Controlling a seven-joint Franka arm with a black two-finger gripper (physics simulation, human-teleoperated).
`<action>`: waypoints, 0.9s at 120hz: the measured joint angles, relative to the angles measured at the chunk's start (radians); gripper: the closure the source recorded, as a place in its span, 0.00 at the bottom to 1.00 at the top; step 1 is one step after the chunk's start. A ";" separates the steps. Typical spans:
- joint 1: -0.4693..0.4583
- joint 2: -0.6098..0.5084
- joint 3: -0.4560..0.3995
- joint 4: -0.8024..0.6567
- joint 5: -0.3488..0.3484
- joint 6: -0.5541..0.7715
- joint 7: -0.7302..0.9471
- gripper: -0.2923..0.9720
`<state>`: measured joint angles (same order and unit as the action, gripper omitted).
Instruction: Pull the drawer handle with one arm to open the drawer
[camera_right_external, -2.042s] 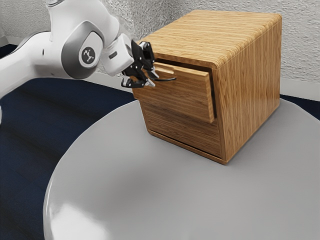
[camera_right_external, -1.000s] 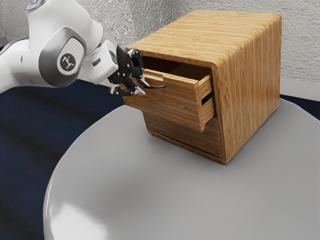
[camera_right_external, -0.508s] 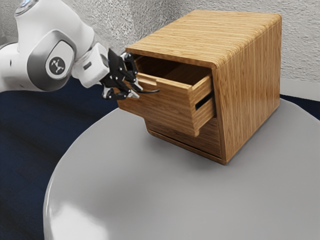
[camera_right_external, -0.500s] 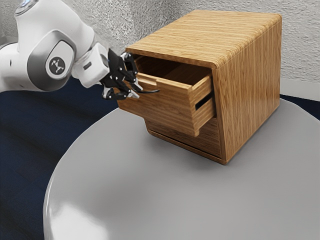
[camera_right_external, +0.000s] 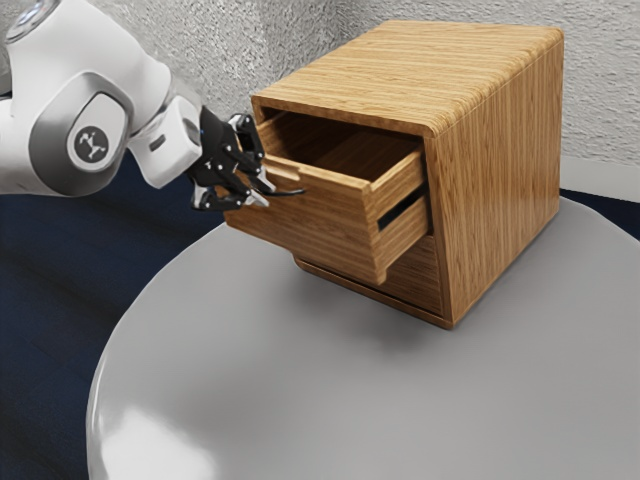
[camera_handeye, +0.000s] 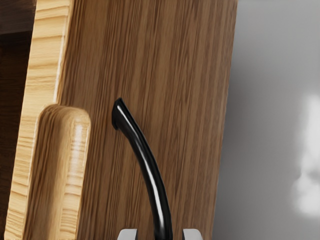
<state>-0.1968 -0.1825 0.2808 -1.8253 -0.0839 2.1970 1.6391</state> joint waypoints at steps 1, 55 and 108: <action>0.000 -0.001 0.000 -0.001 0.000 0.000 0.000 0.75; 0.001 -0.060 0.000 -0.065 0.010 0.012 -0.007 0.75; 0.003 -0.131 0.000 -0.124 0.030 0.012 -0.014 0.75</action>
<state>-0.1939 -0.3138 0.2806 -1.9495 -0.0540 2.2094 1.6254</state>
